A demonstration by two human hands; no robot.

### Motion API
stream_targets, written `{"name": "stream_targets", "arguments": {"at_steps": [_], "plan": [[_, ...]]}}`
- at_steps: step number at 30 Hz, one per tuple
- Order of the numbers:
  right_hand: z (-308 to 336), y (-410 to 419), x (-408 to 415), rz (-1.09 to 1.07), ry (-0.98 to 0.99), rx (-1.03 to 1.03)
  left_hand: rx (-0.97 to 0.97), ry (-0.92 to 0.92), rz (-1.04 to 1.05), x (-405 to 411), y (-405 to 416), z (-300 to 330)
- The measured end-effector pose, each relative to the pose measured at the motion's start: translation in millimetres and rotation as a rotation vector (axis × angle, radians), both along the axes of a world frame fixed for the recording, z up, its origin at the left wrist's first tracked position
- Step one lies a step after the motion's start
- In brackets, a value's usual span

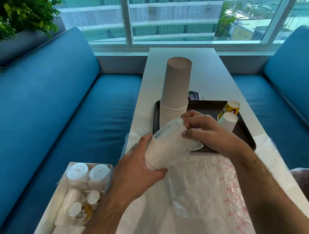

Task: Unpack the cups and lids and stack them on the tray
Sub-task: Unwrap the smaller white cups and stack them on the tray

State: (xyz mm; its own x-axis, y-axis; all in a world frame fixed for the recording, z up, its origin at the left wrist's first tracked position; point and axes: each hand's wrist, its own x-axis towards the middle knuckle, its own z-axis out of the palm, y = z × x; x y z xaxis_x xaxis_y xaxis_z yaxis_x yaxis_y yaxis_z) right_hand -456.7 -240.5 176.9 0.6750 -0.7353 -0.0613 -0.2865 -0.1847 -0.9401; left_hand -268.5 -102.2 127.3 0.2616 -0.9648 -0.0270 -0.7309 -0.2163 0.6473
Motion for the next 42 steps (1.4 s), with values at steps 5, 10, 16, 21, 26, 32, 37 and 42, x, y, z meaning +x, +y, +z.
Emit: {"name": "stream_targets", "arguments": {"at_steps": [5,10,16,21,26,32,37,42], "plan": [[-6.9,5.5,2.0,0.029,0.027,-0.022,0.004,0.033,0.010,-5.0,-4.1,2.3],[-7.4,-2.5,-14.5,-0.063,-0.121,0.158,-0.055,0.081,0.044,1.2,-1.4,1.4],[-5.5,0.1,-18.7,0.038,0.146,0.145,-0.142,0.226,0.098,2.3,-3.3,2.3],[-20.0,12.1,-9.2,0.013,0.072,0.212,-0.167,0.306,0.085,-6.7,-10.3,3.0],[-39.3,9.3,-20.6,-0.185,-0.006,0.186,-0.193,0.375,0.106,-10.4,-12.1,2.0],[-68.4,-29.0,-56.7,-0.702,-0.060,-0.196,-0.194,0.337,0.121,-12.9,-11.0,1.2],[-76.1,-58.8,-80.3,-0.906,0.001,-0.417,-0.175,0.328,0.140,-16.9,-9.7,4.0],[-82.4,-78.9,-90.7,-0.920,0.092,-0.459,-0.154,0.326,0.148,-21.6,-10.5,2.5]]}}
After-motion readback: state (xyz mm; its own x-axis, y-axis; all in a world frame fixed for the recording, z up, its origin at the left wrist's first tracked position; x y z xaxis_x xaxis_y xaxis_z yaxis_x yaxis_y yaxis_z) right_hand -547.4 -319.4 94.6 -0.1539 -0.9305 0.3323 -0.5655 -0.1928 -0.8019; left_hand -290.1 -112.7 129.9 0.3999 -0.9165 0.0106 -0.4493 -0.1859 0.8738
